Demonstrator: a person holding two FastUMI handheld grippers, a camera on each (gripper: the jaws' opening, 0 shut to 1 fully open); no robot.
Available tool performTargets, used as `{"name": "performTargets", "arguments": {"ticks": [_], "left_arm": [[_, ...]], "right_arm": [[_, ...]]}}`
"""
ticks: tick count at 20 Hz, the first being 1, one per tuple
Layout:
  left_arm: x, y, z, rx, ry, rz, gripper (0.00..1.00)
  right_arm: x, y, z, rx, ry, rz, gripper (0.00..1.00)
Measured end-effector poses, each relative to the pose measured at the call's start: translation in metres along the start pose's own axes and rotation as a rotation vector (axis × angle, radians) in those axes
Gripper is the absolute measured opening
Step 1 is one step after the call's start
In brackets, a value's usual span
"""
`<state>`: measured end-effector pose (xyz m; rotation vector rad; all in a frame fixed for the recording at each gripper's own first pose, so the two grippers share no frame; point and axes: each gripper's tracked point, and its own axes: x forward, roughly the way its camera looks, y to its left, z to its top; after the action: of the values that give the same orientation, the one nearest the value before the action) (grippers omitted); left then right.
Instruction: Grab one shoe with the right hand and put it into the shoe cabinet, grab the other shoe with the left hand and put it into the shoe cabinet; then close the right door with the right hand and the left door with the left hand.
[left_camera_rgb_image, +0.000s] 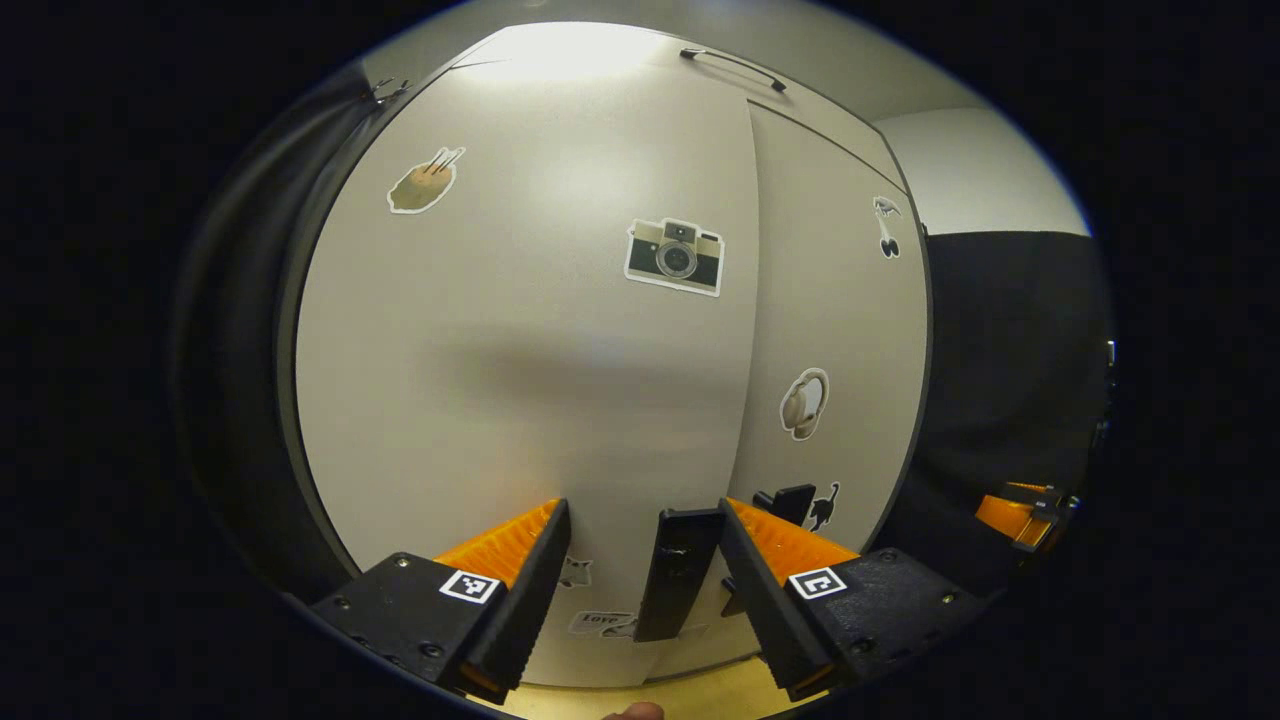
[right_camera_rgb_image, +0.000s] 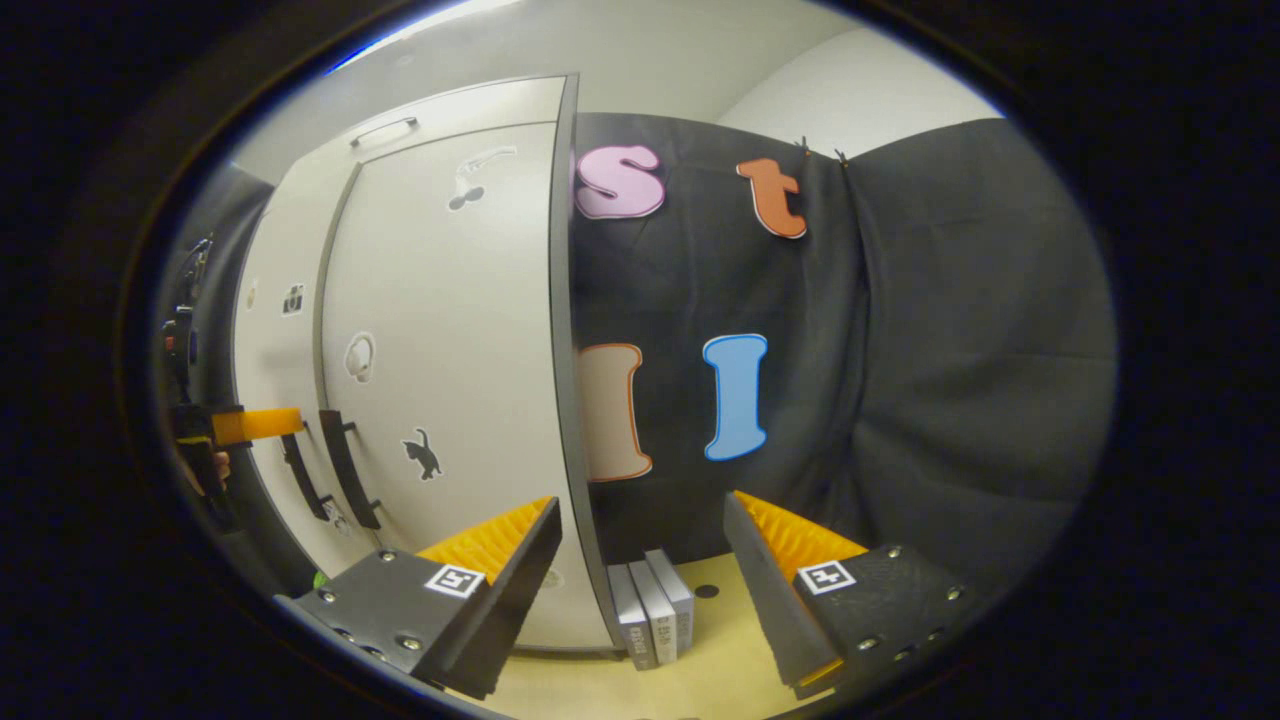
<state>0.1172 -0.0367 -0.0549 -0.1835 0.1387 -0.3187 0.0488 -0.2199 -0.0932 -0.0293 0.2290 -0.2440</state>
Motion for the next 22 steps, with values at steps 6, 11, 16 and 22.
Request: {"name": "performTargets", "arguments": {"ticks": [6,11,16,22], "left_arm": [[0.004,0.001,-0.003,0.029,0.011,0.017,0.89],[0.005,0.002,-0.003,0.027,0.008,0.014,0.89],[0.006,0.003,-0.008,0.012,0.028,0.026,0.89],[0.007,0.003,-0.009,0.008,0.023,0.029,0.90]], "right_arm": [[0.002,0.000,-0.002,-0.002,0.005,-0.002,0.98],[0.005,0.007,-0.004,-0.004,0.014,0.019,0.99],[0.001,0.019,-0.007,-0.016,0.018,0.055,0.99],[-0.010,0.026,-0.007,-0.044,0.011,0.083,0.99]]}}
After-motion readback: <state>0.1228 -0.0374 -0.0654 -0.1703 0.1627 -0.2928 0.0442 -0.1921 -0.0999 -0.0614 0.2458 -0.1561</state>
